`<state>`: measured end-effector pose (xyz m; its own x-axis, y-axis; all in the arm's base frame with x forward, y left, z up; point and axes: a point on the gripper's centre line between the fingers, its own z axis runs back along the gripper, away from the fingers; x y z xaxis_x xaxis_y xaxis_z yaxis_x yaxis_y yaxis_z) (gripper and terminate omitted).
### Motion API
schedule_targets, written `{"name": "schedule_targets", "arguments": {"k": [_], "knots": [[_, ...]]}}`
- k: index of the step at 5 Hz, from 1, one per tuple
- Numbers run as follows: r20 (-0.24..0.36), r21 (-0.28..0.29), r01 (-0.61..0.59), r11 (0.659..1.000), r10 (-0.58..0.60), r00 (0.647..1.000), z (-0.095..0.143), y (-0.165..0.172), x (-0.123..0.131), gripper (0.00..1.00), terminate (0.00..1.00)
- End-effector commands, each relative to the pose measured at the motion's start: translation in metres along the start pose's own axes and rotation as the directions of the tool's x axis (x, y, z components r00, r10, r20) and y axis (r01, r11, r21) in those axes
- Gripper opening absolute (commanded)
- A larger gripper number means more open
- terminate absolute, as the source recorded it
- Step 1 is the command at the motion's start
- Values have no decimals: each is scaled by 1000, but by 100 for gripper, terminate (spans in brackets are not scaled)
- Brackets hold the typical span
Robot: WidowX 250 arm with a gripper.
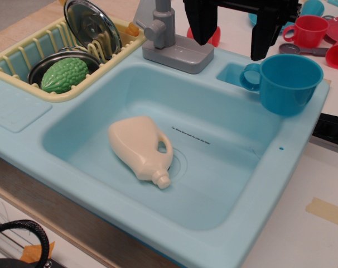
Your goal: Put cup from anywhere into sink
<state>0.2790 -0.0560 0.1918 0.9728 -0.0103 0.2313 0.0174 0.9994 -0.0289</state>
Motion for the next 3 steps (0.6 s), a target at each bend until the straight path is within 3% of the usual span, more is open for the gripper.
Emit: {"name": "schedule_targets", "arguments": {"k": [1,2,3], "knots": [[0,0,0,1000,0,1000,0,0,0,100,0],[95,37,-177,984,173,980,-5,-10,1,100,0],[146,40,-289,957,281,949,-10,-17,8,100,0]]}}
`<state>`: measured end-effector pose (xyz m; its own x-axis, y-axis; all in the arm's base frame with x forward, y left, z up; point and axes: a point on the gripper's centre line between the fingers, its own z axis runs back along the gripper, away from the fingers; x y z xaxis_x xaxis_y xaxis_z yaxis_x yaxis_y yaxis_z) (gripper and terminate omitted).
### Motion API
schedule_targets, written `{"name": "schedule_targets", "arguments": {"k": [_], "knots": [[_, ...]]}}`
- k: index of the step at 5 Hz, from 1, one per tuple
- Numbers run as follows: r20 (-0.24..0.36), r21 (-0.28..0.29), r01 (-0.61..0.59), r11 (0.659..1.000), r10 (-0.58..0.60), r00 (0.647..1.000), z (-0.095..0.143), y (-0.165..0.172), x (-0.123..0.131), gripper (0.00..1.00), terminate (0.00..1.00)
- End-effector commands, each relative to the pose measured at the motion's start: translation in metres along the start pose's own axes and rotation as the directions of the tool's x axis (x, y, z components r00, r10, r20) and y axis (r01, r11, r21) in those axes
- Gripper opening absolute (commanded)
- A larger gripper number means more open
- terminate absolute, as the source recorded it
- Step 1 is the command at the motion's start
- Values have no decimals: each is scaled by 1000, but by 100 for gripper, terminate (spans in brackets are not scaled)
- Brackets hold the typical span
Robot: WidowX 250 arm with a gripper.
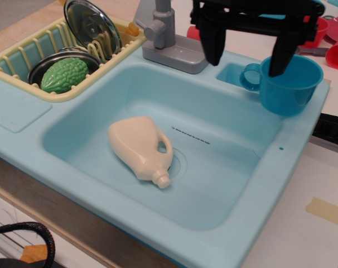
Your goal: Put cup from anywhere into sink
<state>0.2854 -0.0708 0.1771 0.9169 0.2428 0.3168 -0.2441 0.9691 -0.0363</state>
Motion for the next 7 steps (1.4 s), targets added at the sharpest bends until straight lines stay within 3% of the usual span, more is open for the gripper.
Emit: {"name": "schedule_targets", "arguments": {"k": [1,3,5,6,7], "knots": [[63,6,-86,996,86,994,4,-10,12,100,0],[44,-12,-150,989,150,988,-13,-17,21,100,0],[-25,-25,-190,981,189,982,-32,-16,17,100,0],[-59,-27,-207,978,205,977,-38,-15,13,0,0],[-79,-35,-213,976,210,975,-43,-15,11,0,0]]}}
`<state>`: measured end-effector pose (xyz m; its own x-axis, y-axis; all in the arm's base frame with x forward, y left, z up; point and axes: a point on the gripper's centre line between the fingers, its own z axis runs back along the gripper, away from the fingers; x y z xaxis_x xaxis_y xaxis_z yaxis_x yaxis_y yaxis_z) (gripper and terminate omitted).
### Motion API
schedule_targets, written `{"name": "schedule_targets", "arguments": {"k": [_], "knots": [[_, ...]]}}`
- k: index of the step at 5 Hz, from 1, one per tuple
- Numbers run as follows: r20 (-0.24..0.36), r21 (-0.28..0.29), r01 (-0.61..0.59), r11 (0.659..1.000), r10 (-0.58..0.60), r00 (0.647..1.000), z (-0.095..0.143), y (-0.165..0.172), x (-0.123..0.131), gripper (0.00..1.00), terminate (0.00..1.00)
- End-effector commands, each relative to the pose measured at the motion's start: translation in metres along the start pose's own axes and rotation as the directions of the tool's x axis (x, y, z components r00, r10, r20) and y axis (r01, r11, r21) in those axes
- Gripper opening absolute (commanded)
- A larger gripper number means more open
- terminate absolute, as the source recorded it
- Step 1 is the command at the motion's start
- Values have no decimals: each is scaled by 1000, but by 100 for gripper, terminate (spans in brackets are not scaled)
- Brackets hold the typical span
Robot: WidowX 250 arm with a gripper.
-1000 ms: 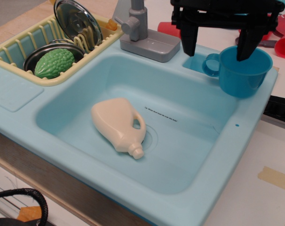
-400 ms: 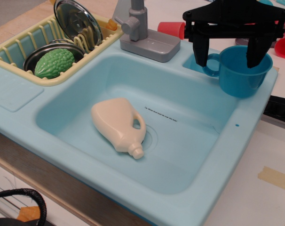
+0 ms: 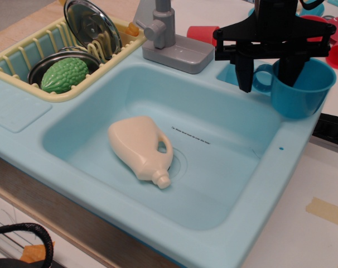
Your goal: Put cup from anywhere into sink
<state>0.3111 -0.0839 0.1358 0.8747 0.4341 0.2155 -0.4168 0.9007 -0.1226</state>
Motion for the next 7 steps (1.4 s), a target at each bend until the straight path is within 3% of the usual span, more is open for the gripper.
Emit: {"name": "schedule_targets", "arguments": {"k": [1,2,4,6,7], "knots": [[17,-17,-8,1000,8,1000,4,2,2,0,0],[29,-9,-7,1000,7,1000,11,5,-1,0,0],[45,62,-37,997,34,998,42,29,-12,0,0],[-18,87,-73,994,75,997,42,68,-30,0,0],[-38,68,-58,996,61,997,36,77,-32,100,0]]}}
